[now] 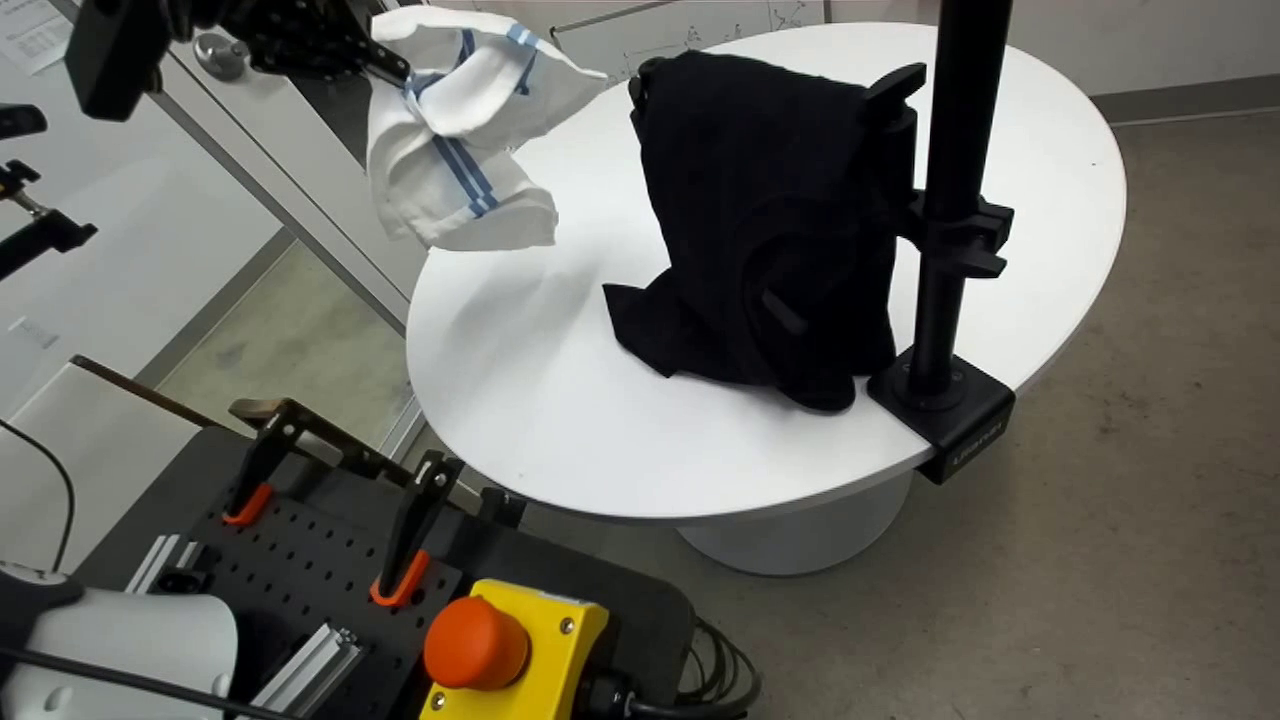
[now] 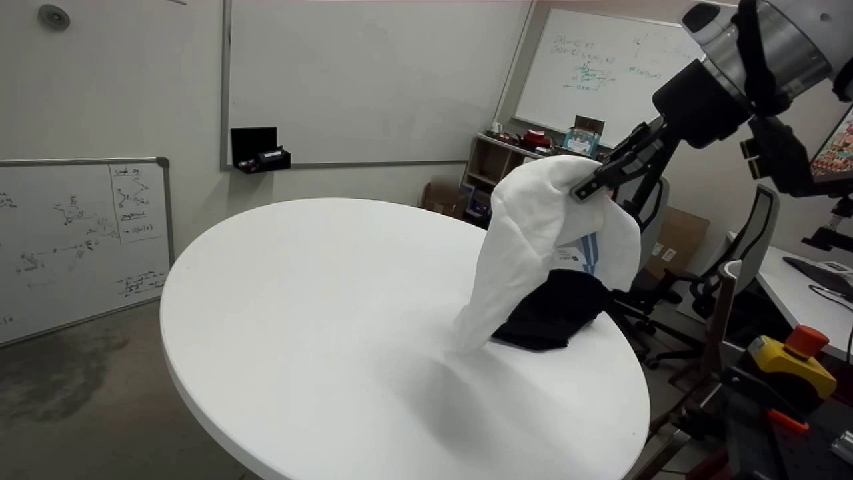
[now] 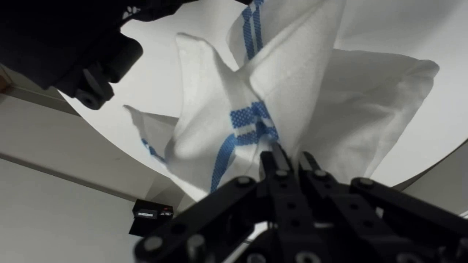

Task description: Pick the tea towel on the table and put it on the stand

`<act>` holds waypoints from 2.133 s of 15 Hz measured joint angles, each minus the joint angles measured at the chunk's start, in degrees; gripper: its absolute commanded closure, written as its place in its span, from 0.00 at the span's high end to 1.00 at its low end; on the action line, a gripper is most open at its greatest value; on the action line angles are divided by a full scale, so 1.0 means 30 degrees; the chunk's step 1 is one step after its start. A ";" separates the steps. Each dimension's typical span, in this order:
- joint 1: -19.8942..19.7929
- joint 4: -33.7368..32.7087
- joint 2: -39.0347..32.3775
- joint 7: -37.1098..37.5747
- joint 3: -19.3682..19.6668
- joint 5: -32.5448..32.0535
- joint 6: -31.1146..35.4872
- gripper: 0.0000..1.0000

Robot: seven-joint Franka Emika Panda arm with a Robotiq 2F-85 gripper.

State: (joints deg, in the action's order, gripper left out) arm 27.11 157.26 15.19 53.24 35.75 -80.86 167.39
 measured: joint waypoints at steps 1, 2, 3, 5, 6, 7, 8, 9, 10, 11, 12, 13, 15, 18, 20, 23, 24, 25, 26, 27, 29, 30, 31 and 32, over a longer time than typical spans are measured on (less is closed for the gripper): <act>-0.0032 -0.0033 0.0225 -0.0002 0.0100 -0.0001 -0.0560 0.01; -0.0078 -0.0067 0.0499 -0.0045 0.0193 0.0002 -0.1227 0.01; -0.0157 -0.0089 0.0842 -0.0140 0.0244 0.0098 -0.2027 0.01; -0.0360 -0.0057 0.1860 -0.0558 0.0253 0.0532 -0.3974 0.01; -0.0411 -0.0072 0.2440 -0.1001 0.0255 0.0985 -0.4971 0.01; -0.0428 -0.0087 0.3068 -0.1575 0.0252 0.1529 -0.5980 0.01; -0.0451 -0.0080 0.3788 -0.2159 0.0205 0.2056 -0.7047 0.01; -0.0478 -0.0070 0.4607 -0.2702 0.0116 0.2514 -0.8127 0.01; -0.0488 -0.0077 0.5482 -0.3197 0.0018 0.2917 -0.9183 0.01; -0.0504 -0.0082 0.6416 -0.3611 -0.0147 0.3300 -1.0260 0.01; -0.0554 -0.0075 0.7361 -0.3958 -0.0382 0.3647 -1.1299 0.01; -0.0630 -0.0067 0.8331 -0.4307 -0.0654 0.4045 -1.2345 0.01; -0.0873 -0.0063 0.9967 -0.4750 -0.1261 0.4919 -1.4657 0.01; -0.2001 -0.0050 1.1339 -0.4283 -0.2182 0.5085 -1.7490 0.01; -0.4190 -0.0021 1.1300 -0.4184 -0.3549 0.5660 -1.7666 0.01; -0.7684 -0.0098 1.0910 -0.4142 -0.5918 0.6288 -1.7638 0.01; -0.8470 -0.0182 1.0744 -0.4019 -0.6447 0.6357 -1.7632 0.01; -0.9117 -0.0292 1.0561 -0.3821 -0.6958 0.6400 -1.7632 0.01; -0.9626 -0.0456 1.0347 -0.3594 -0.7399 0.6419 -1.7632 0.01; -1.0028 -0.0659 1.0095 -0.3368 -0.7749 0.6420 -1.7632 0.01; -1.0607 -0.1163 0.9527 -0.2875 -0.8327 0.6419 -1.7631 0.01; -1.0827 -0.1457 0.9209 -0.2611 -0.8574 0.6404 -1.7631 0.01; -1.1008 -0.1765 0.8867 -0.2322 -0.8798 0.6372 -1.7631 0.01; -1.1155 -0.2101 0.8501 -0.2050 -0.8989 0.6337 -1.7631 0.01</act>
State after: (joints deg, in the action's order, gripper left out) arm -6.36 150.95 40.69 47.09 8.78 -61.85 114.50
